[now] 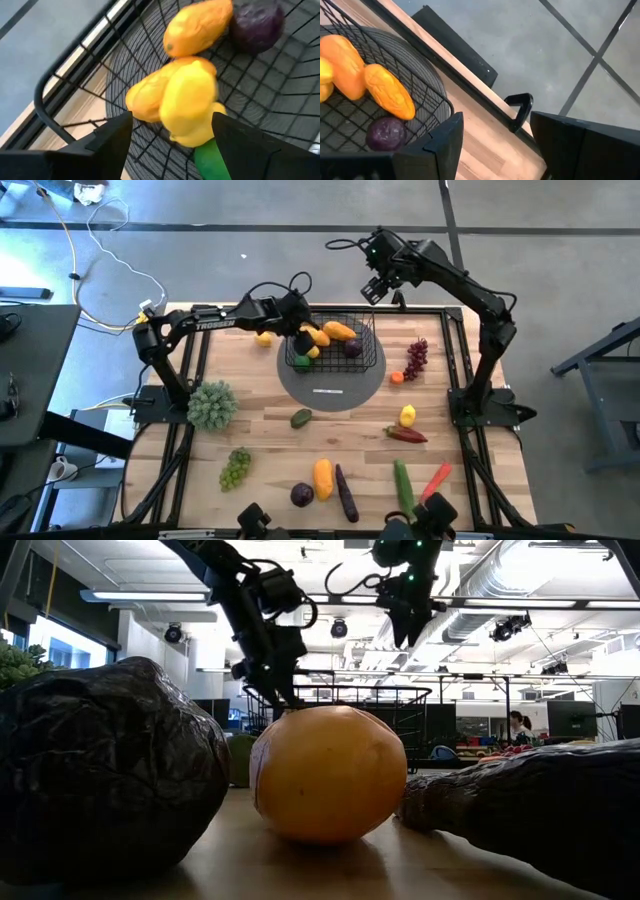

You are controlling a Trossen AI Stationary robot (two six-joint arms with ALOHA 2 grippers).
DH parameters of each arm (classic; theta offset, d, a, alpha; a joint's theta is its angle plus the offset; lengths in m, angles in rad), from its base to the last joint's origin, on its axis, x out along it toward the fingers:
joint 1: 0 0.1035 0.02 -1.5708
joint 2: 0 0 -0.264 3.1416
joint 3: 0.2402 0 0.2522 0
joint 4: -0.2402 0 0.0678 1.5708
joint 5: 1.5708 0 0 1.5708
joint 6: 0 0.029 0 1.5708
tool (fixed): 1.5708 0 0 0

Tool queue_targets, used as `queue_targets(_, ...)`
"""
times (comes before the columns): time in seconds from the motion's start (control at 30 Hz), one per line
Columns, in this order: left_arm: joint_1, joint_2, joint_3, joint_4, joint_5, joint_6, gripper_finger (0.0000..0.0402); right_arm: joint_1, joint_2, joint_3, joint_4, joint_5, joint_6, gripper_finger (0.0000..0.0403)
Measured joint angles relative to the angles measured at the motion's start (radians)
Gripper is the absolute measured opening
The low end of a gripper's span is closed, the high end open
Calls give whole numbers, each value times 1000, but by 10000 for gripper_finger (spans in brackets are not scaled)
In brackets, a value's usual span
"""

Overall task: Build produce basket
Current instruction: Put the yellow lemon into the wire basket

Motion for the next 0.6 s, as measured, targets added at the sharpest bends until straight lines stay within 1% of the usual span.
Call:
queue_targets(0.13, 0, -2, 69, -49, 16, 30, 260, 3, -24, 0, -26, -32, 16, 211)
queue_targets(0.27, 0, -3, 144, -128, 19, 63, 260, 5, -39, 0, -69, -90, 52, 211)
queue_targets(0.33, 0, -6, 176, -173, 20, 77, 260, 13, -40, 0, -105, -97, 80, 211)
queue_targets(0.5, -2, -61, 194, -250, 30, 135, 260, 56, -40, -2, -223, -132, 153, 211)
queue_targets(0.6, -9, -105, 193, -264, 39, 150, 260, 103, -40, -3, -256, -134, 192, 211)
